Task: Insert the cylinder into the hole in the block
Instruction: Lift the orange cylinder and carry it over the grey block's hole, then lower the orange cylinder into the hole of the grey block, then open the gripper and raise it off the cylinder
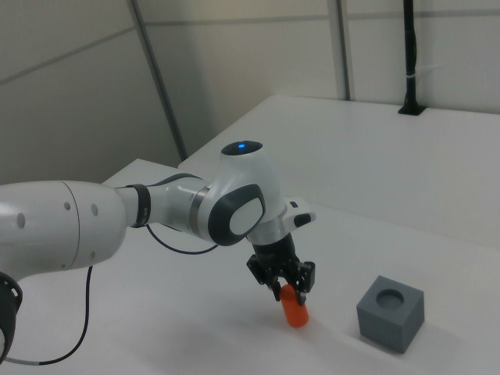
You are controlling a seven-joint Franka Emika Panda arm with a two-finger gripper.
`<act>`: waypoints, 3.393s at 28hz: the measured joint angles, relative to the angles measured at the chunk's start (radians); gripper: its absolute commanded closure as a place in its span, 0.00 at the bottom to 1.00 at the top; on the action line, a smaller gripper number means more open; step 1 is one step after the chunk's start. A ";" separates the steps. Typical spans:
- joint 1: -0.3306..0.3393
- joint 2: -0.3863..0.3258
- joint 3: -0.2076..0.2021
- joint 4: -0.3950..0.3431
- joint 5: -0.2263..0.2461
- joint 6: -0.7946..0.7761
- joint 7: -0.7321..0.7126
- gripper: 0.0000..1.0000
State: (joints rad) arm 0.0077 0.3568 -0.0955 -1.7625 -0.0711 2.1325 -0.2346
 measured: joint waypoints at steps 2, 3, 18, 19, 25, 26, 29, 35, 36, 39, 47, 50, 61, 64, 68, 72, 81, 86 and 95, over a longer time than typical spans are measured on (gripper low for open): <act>0.000 0.000 0.000 0.000 0.000 0.002 0.000 0.81; 0.000 0.000 0.000 0.000 0.000 0.002 0.000 0.81; -0.105 -0.003 -0.023 0.163 0.109 0.009 0.000 0.81; -0.111 -0.003 -0.029 0.167 0.111 0.009 0.000 0.81; -0.120 -0.003 -0.086 0.181 0.113 0.009 0.000 0.81; -0.121 -0.003 -0.095 0.182 0.113 0.010 0.000 0.81; -0.128 -0.001 -0.116 0.182 0.122 0.046 0.000 0.81; -0.145 0.014 -0.122 0.181 0.144 0.143 0.000 0.81; -0.147 0.018 -0.122 0.181 0.144 0.146 0.000 0.81; -0.153 0.036 -0.122 0.181 0.144 0.156 0.000 0.81; -0.153 0.051 -0.122 0.180 0.144 0.160 -0.016 0.80; -0.153 0.052 -0.122 0.176 0.144 0.160 -0.021 0.80; -0.149 0.052 -0.122 0.174 0.144 0.121 -0.032 0.80; -0.149 0.052 -0.122 0.174 0.144 0.111 -0.033 0.77; -0.148 0.052 -0.122 0.174 0.144 0.106 -0.034 0.09; -0.148 0.051 -0.122 0.175 0.144 0.106 -0.034 0.00; -0.148 0.028 -0.121 0.184 0.144 0.106 -0.033 0.00; -0.132 -0.020 -0.113 0.188 0.144 0.062 -0.033 0.00; -0.074 -0.083 -0.113 0.282 0.144 -0.258 -0.031 0.00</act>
State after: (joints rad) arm -0.0662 0.2737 -0.2080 -1.4810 0.0734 1.8747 -0.2660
